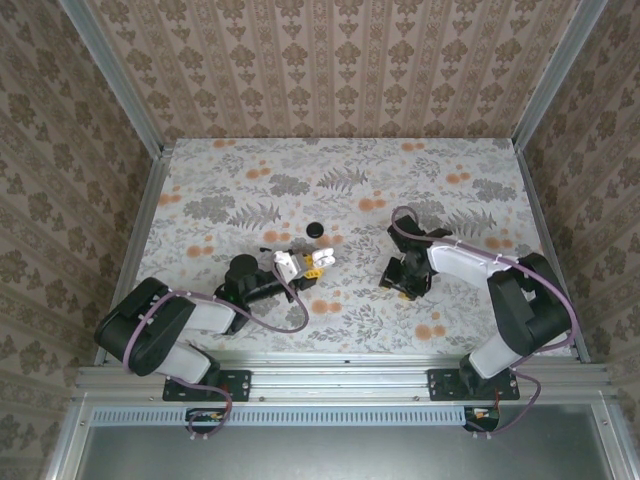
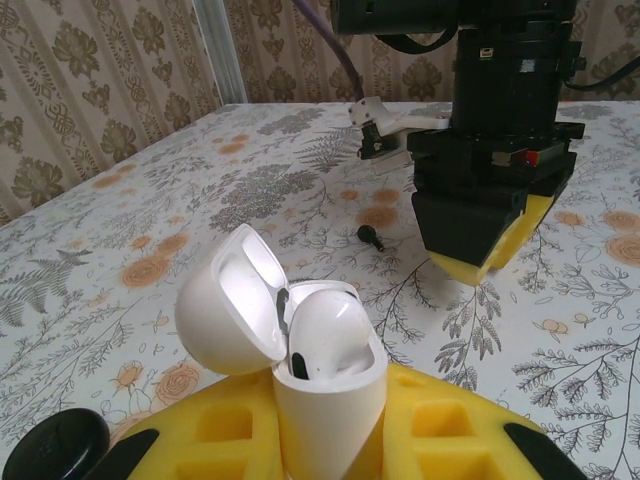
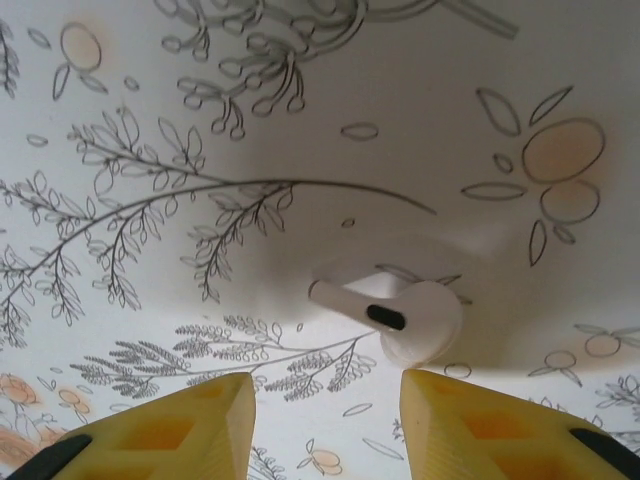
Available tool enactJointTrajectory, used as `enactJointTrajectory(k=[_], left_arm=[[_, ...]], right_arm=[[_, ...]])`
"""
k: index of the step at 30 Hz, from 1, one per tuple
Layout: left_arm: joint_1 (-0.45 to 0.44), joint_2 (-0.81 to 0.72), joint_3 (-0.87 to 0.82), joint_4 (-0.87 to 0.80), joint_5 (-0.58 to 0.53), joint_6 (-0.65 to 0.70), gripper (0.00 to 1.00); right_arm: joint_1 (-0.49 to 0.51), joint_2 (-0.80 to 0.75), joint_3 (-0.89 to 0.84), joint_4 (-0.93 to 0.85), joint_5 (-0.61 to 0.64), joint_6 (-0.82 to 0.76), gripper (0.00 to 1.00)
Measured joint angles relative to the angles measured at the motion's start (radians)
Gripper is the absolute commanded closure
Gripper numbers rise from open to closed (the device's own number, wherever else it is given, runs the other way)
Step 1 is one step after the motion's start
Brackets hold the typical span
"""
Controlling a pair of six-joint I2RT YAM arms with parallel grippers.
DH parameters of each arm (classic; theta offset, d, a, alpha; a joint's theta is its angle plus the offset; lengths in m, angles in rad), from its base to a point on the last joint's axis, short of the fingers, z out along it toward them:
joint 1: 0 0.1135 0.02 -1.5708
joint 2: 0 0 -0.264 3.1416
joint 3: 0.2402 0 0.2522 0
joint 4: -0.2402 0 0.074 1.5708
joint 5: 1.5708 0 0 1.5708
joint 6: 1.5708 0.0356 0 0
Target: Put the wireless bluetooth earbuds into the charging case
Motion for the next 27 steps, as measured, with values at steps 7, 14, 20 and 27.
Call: enactJointTrajectory(k=[7,14,20,27], left_arm=[[0.000,0.000,-0.006,0.000,0.000,0.000,1.00],[0.011,0.000,-0.006,0.000,0.004,0.000,1.00],[0.012,-0.001,-0.006,0.000,0.004,0.000,1.00],[0.012,-0.001,-0.006,0.000,0.006,0.000,1.00]], right_arm=[[-0.049,0.006,-0.003,0.024,0.000,-0.027,0.56],[-0.077,0.042,0.008,0.042,-0.002,-0.063,0.57],[-0.075,0.045,0.054,0.006,0.004,-0.116,0.57],[-0.051,-0.003,0.131,-0.154,0.062,-0.260,0.60]])
